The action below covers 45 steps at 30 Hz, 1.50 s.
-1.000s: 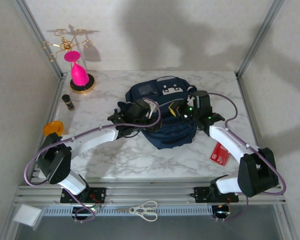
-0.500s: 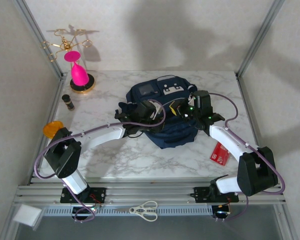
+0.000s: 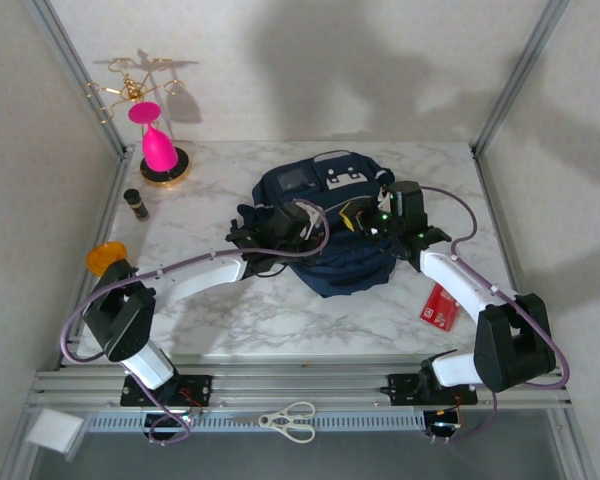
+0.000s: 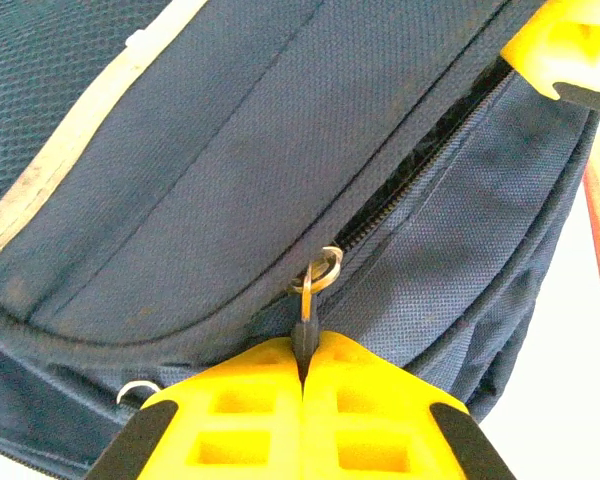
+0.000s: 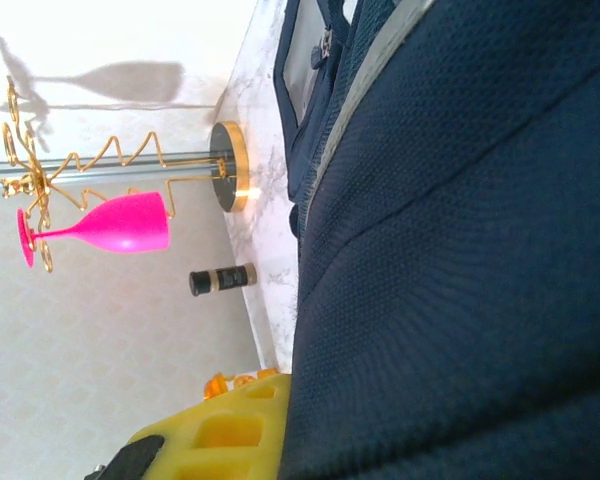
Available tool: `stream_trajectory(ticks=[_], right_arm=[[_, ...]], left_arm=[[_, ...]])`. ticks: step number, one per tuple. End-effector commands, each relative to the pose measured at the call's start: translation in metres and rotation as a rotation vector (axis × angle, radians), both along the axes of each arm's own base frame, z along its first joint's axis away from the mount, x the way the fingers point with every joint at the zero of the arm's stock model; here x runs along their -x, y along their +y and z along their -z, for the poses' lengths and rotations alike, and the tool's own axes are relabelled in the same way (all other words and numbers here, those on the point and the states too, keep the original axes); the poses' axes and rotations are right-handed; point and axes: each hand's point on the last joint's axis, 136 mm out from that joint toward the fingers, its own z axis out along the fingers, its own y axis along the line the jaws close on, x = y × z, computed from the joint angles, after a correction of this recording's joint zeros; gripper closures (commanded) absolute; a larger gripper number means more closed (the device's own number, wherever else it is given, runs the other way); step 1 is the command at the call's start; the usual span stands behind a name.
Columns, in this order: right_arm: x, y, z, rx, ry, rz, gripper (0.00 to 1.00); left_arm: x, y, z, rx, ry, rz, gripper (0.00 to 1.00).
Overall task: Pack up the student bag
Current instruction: Unzip the student bag at the center of the table.
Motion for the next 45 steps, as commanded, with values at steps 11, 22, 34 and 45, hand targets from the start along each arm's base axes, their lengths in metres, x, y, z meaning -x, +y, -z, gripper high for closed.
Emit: stream_trajectory(ticks=[11,22,34,45], right_arm=[[0.007,-0.002,-0.041,0.016,-0.126,-0.145,1.0],[0.01,-0.023,-0.032,0.024,-0.116,-0.182,1.0],[0.005,-0.028,-0.02,0.143,-0.159,-0.236,0.81],[0.05,-0.102,-0.005,0.467,-0.109,-0.045,0.25]], left_arm=[[-0.01,0.081,0.005,-0.034,0.012,-0.287,1.0],[-0.061,0.117,0.019,-0.025,0.016,-0.429,1.0],[-0.037,0.106,0.012,-0.011,0.027,-0.348,0.58],[0.028,0.096,-0.025,0.156,0.021,-0.29,0.45]])
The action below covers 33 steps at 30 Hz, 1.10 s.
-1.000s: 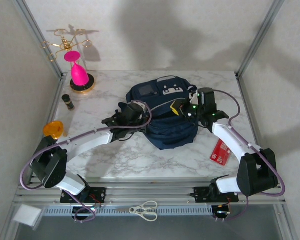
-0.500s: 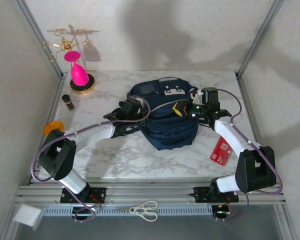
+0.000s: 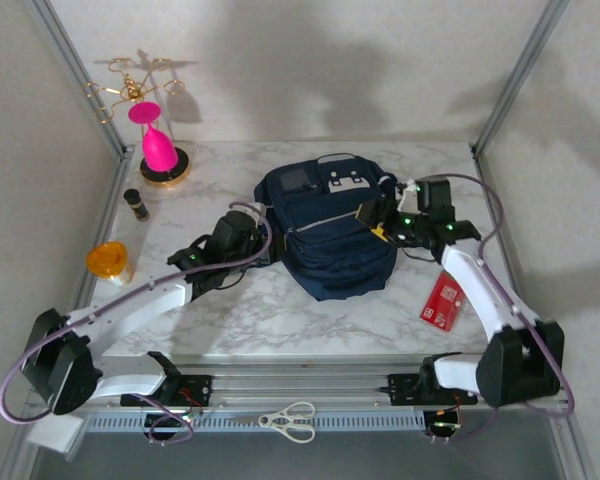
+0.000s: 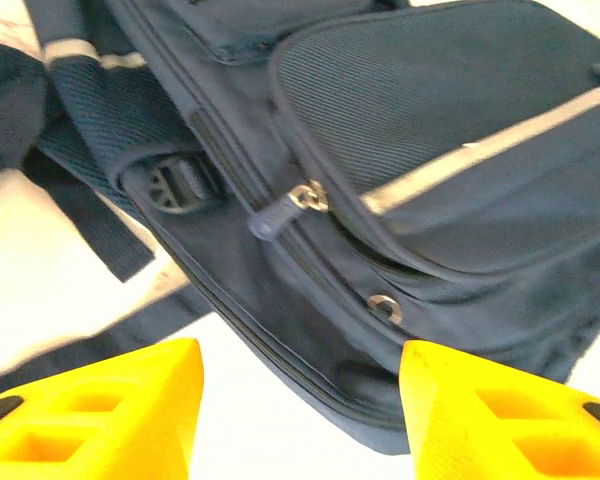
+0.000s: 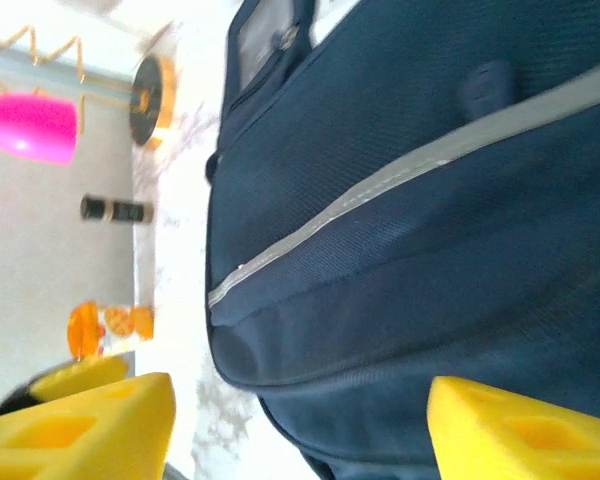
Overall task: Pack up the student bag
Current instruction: Unzip the student bag at the center of the table, then rotate the loose stationery at the middle-right of the table.
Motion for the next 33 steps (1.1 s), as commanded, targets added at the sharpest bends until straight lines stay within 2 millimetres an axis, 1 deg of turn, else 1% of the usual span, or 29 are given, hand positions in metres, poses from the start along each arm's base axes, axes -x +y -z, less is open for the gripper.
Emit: stream_trajectory(ticks=[1,2,4,6,8,10,11,13,17,21,23,26,29,33], right_arm=[[0.021,-0.054,0.011,0.163,0.018,0.187,0.2],[0.026,-0.071,0.015,0.2,0.039,0.254,0.15],[0.035,-0.102,0.023,0.249,0.087,0.357,0.09],[0.042,-0.138,0.032,0.316,0.131,0.478,0.03],[0.049,-0.18,0.034,0.356,0.152,0.631,0.01],[0.056,-0.209,0.04,0.378,0.157,0.747,0.01],[0.059,-0.221,0.048,0.391,0.172,0.796,0.01],[0.066,-0.239,0.067,0.383,0.225,0.868,0.01],[0.071,-0.251,0.104,0.354,0.295,0.919,0.01],[0.076,-0.247,0.134,0.315,0.376,0.92,0.01],[0.085,-0.247,0.148,0.321,0.414,0.944,0.01],[0.094,-0.246,0.163,0.333,0.451,0.953,0.01],[0.101,-0.243,0.182,0.334,0.494,0.939,0.01],[0.103,-0.234,0.193,0.307,0.509,0.907,0.01]], left_arm=[[0.016,-0.013,0.003,0.061,0.032,0.023,0.45],[0.02,-0.02,0.001,0.085,0.029,0.042,0.44],[0.028,-0.033,-0.004,0.136,0.023,0.059,0.41],[0.038,-0.05,-0.01,0.203,0.008,0.107,0.4],[0.045,-0.064,-0.014,0.246,-0.004,0.138,0.38],[0.051,-0.076,-0.013,0.254,-0.001,0.168,0.37],[0.053,-0.082,-0.013,0.249,0.003,0.182,0.37],[0.059,-0.093,-0.009,0.236,0.008,0.214,0.35],[0.069,-0.112,-0.001,0.24,0.019,0.264,0.34],[0.073,-0.131,0.006,0.23,0.029,0.294,0.33],[0.075,-0.142,0.007,0.231,0.033,0.309,0.32],[0.079,-0.158,0.013,0.219,0.052,0.336,0.29],[0.082,-0.171,0.021,0.206,0.058,0.353,0.29],[0.083,-0.186,0.028,0.191,0.079,0.363,0.28]])
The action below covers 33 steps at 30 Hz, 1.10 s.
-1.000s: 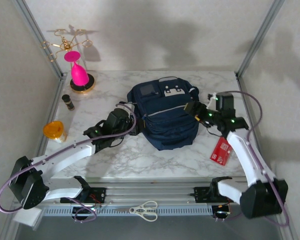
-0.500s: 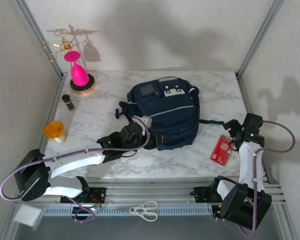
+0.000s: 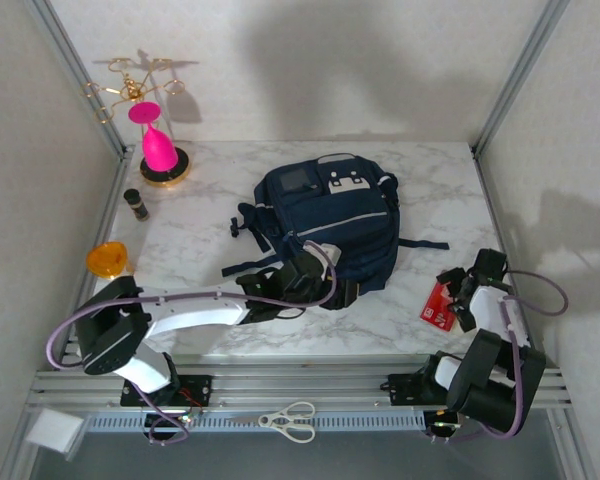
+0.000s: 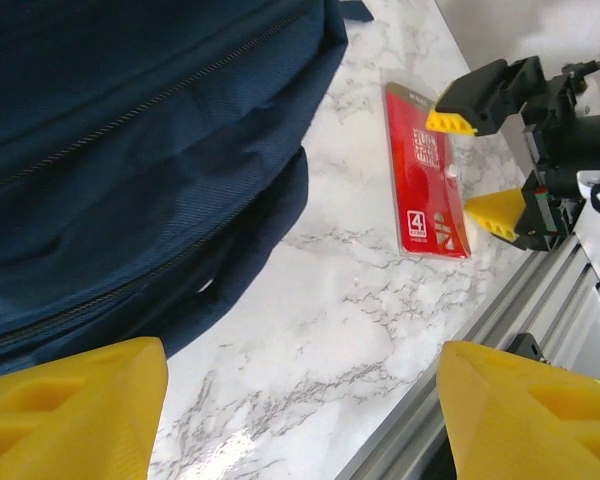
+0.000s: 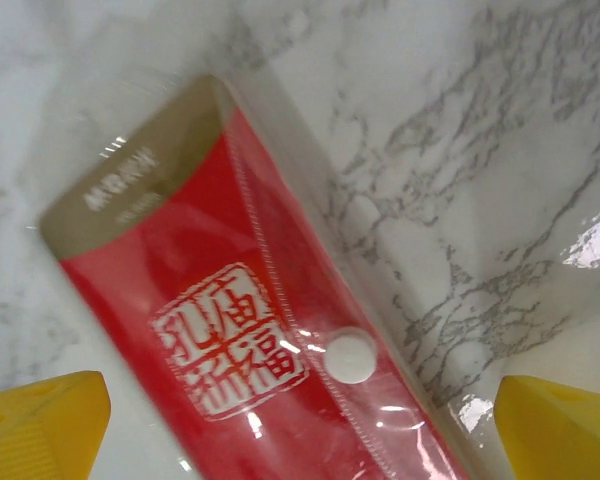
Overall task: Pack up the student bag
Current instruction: Rotate the loose stationery at the middle-right of the table.
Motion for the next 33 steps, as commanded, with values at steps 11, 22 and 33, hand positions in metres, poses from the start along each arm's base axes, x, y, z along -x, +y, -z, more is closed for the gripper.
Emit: stream_trajectory(ticks=[11,22,33], right_arm=[[-0.033,0.101,0.003,-0.298,-0.144,-0.156,0.01],[-0.047,0.072,-0.036,-0.161,-0.195,-0.239,0.01],[-0.105,-0.006,-0.061,0.112,-0.187,-0.288,0.01]], left_arm=[[-0.012,-0.042,0.002,0.018,0.033,0.005,0.23],[-0.024,-0.093,0.021,0.014,0.032,0.069,0.24],[-0.029,-0.115,0.028,0.019,0.04,0.047,0.25]])
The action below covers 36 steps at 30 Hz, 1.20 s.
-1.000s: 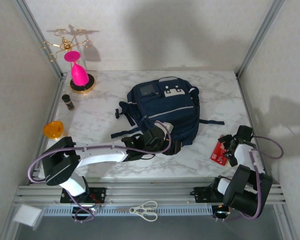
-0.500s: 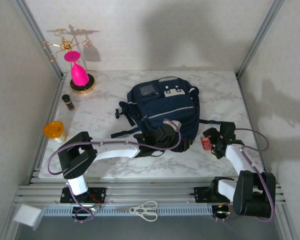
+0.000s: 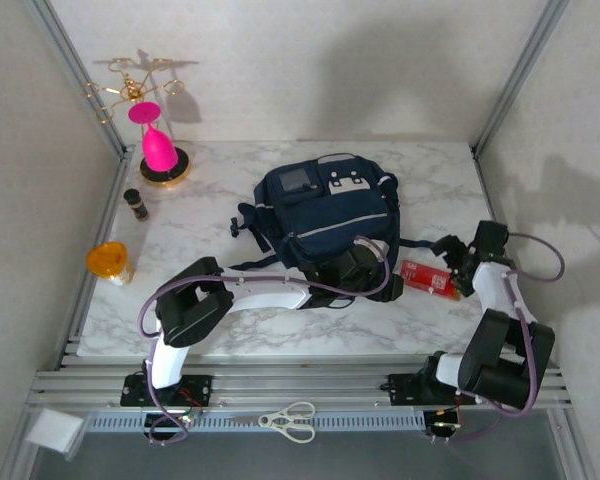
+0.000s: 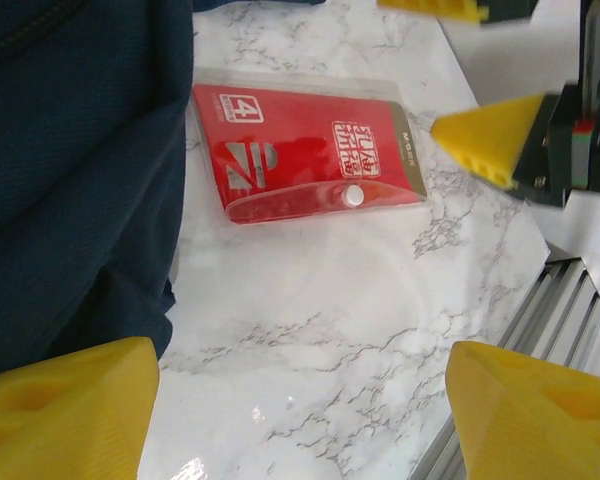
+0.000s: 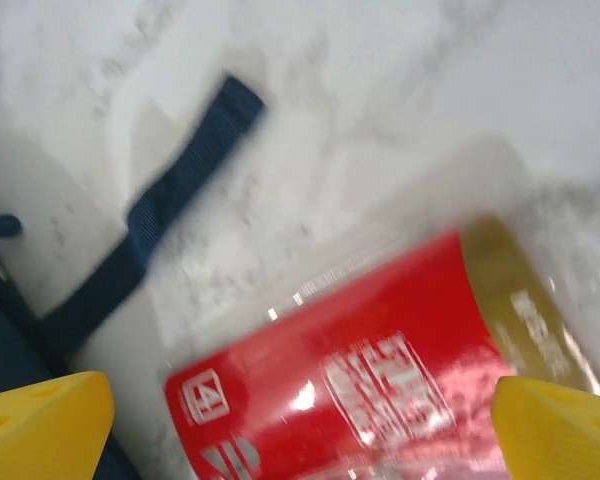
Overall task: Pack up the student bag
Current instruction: Rotate the loose stationery at the middle-right of the table.
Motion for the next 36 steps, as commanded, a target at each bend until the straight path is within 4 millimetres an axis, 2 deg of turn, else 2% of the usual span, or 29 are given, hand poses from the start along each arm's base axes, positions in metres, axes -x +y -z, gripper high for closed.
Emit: stream_trajectory(ticks=[1,5,9,11,16,19,24,27,29,31,34,36], right_arm=[[-0.026,-0.018,-0.005,0.076,-0.014,-0.055,0.01],[-0.047,-0.01,0.017,-0.035,0.013,-0.105,0.01],[-0.046,-0.009,0.033,-0.061,0.042,-0.087,0.01],[-0.036,-0.006,0.039,-0.073,0.063,-0.073,0.01],[0.006,0.005,0.053,-0.084,0.122,-0.039,0.01],[0.025,0.018,0.059,-0.123,0.131,-0.053,0.01],[0.048,0.045,0.052,-0.183,0.104,-0.084,0.01],[0.055,0.062,0.039,-0.217,0.065,-0.113,0.01],[0.054,0.055,0.028,-0.171,0.045,-0.119,0.01],[0.048,0.036,0.021,-0.092,0.044,-0.092,0.01],[0.043,0.02,0.031,-0.141,0.068,-0.041,0.04],[0.031,0.019,0.03,-0.159,0.038,-0.047,0.05]], left_arm=[[0.001,-0.008,-0.003,0.024,0.011,-0.026,0.25],[0.009,-0.013,-0.004,0.083,0.081,-0.071,0.25],[0.019,-0.017,-0.003,0.102,0.126,-0.137,0.25],[0.02,-0.016,0.0,0.101,0.154,-0.176,0.25],[0.023,-0.015,0.01,0.119,0.239,-0.239,0.24],[0.02,-0.014,0.018,0.143,0.254,-0.275,0.21],[0.014,-0.026,0.028,0.184,0.288,-0.272,0.21],[0.008,-0.033,0.034,0.176,0.288,-0.276,0.22],[0.0,-0.035,0.04,0.153,0.272,-0.294,0.22],[-0.009,-0.04,0.039,0.151,0.253,-0.288,0.24],[-0.022,-0.045,0.038,0.121,0.207,-0.277,0.28],[-0.03,-0.049,0.034,0.109,0.155,-0.26,0.33]])
